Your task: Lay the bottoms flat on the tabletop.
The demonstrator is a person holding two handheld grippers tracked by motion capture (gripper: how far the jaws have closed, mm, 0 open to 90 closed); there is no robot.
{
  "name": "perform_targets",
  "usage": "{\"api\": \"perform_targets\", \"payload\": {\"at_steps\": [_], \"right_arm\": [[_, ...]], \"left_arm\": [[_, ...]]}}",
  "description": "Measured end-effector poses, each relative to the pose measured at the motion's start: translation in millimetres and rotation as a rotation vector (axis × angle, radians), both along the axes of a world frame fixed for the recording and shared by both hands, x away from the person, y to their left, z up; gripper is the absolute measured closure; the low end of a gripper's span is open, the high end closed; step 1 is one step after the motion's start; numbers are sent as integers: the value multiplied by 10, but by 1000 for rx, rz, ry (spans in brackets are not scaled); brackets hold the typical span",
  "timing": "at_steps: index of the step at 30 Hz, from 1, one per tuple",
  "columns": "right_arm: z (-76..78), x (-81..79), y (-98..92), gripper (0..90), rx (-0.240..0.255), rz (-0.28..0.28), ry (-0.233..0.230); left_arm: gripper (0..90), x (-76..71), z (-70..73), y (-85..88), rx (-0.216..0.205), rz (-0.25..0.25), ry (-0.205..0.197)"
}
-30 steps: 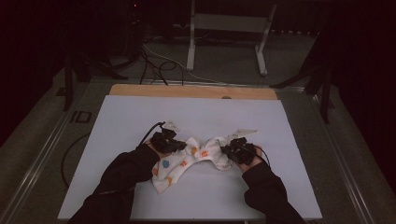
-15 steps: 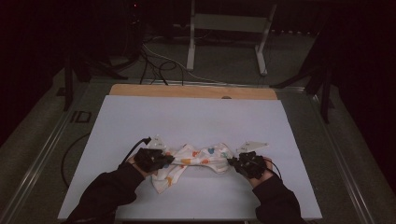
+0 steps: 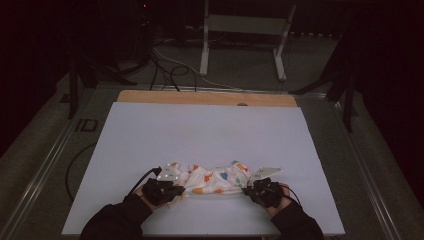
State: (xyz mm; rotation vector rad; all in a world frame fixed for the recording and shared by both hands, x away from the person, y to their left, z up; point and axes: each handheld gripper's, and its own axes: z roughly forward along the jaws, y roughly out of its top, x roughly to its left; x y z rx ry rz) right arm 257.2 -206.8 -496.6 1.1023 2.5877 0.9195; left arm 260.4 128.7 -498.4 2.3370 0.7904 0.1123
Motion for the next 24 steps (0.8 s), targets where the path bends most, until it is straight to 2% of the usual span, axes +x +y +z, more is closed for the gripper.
{"api": "perform_targets", "payload": {"at_steps": [4,13,17,19,20,21,22,24], "right_arm": [[-46,-39,-14,878,-20,7,22],[-67,-52,-32,871,-18,2,42],[-41,-36,-65,754,1,-8,37],[-5,-29,-95,656,28,-15,30],[-5,-29,-95,656,28,-15,30],[21,-21,-117,656,39,-23,16],[69,-2,-156,487,61,-38,-1],[113,7,-190,414,72,-56,-26]], "left_arm": [[899,-39,-25,-24,9,-8,4],[865,-18,-60,-3,-5,-5,40],[818,0,-13,35,-23,-1,36],[768,10,35,67,-55,2,25],[697,10,35,67,-55,2,25],[697,10,35,67,-55,2,25],[558,24,88,103,-85,12,0],[473,50,118,123,-96,25,0]]}}
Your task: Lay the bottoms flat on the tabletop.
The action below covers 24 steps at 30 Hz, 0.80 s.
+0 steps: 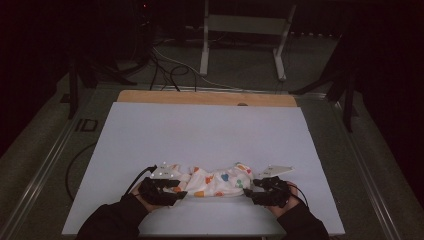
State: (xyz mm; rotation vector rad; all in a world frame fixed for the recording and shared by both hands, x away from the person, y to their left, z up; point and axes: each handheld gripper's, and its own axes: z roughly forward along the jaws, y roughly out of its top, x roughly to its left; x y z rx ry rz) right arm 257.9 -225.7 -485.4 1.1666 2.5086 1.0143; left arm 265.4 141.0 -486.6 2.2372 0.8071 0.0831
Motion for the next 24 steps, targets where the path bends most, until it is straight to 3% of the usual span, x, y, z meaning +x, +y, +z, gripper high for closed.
{"api": "perform_targets", "payload": {"at_steps": [3,4,9,14,20,24], "right_arm": [[45,8,-29,384,12,-12,-17],[88,13,-66,260,38,4,-38],[222,51,-96,214,52,2,-81],[384,159,-79,202,70,-11,-120],[532,388,10,250,93,-39,-145],[483,523,136,466,81,-55,-129]], "left_arm": [[420,14,14,9,-3,5,0],[378,49,53,32,-11,25,-7],[286,112,162,31,-20,47,-21],[280,195,280,-48,-22,47,-46],[313,365,287,-199,-12,68,-35],[354,473,178,-308,11,88,-2]]}}
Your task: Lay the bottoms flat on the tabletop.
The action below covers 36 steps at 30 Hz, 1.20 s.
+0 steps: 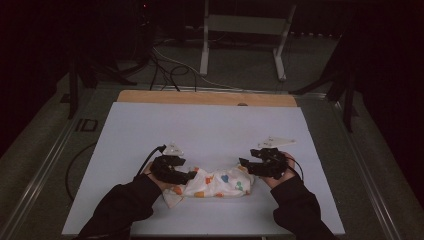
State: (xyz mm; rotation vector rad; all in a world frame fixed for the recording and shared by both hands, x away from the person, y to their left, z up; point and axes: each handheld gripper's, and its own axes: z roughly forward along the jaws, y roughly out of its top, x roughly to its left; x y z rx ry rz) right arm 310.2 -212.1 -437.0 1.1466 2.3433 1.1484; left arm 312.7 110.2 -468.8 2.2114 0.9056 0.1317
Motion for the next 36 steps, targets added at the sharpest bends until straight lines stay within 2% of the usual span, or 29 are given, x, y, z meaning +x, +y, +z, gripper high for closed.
{"api": "perform_targets", "payload": {"at_steps": [3,7,8,10,12,15,17,20,27,28,33,36], "right_arm": [[-123,75,97,583,-16,14,46],[-303,99,188,664,-33,35,96],[-355,103,205,679,-51,40,102],[-449,102,227,715,-79,42,117],[-528,105,227,754,-99,46,137],[-594,65,225,754,-125,55,156],[-624,36,222,708,-125,63,175],[-654,-19,228,689,-148,82,184],[-665,-121,249,710,-197,89,148],[-652,-145,245,720,-210,94,140],[-595,-125,213,654,-173,99,153],[-495,-97,200,642,-157,92,128]], "left_arm": [[375,42,-105,-83,19,9,20],[398,75,-247,-162,72,20,34],[401,79,-277,-169,84,23,37],[410,84,-320,-171,101,30,42],[418,82,-338,-157,100,44,53],[427,74,-352,-129,95,52,75],[442,64,-366,-122,94,51,84],[448,49,-377,-111,92,41,91],[455,36,-380,-76,85,40,91],[456,34,-371,-56,74,32,97],[491,29,-236,25,48,22,80],[506,50,-137,70,38,32,64]]}}
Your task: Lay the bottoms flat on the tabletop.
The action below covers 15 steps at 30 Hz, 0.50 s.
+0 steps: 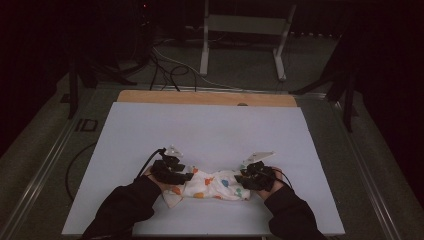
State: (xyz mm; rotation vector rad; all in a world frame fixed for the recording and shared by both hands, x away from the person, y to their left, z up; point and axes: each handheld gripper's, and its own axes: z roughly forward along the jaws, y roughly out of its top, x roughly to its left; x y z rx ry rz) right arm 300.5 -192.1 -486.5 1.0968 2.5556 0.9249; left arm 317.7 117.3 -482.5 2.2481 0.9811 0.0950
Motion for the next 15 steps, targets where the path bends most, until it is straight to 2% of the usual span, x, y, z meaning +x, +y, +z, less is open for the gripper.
{"api": "perform_targets", "payload": {"at_steps": [2,3,5,7,12,15], "right_arm": [[37,17,-1,642,7,-3,-9],[102,60,8,645,25,-15,-27],[151,113,33,648,37,-23,-41],[163,151,65,658,47,-26,-43],[29,226,126,676,37,-46,-5],[-79,246,133,681,16,-60,23]], "left_arm": [[515,0,0,0,0,0,0],[527,76,20,21,-16,34,10],[529,130,-13,6,-27,42,27],[531,174,-74,-22,-12,46,45],[531,221,-233,-116,17,50,71],[532,221,-248,-139,22,52,59]]}}
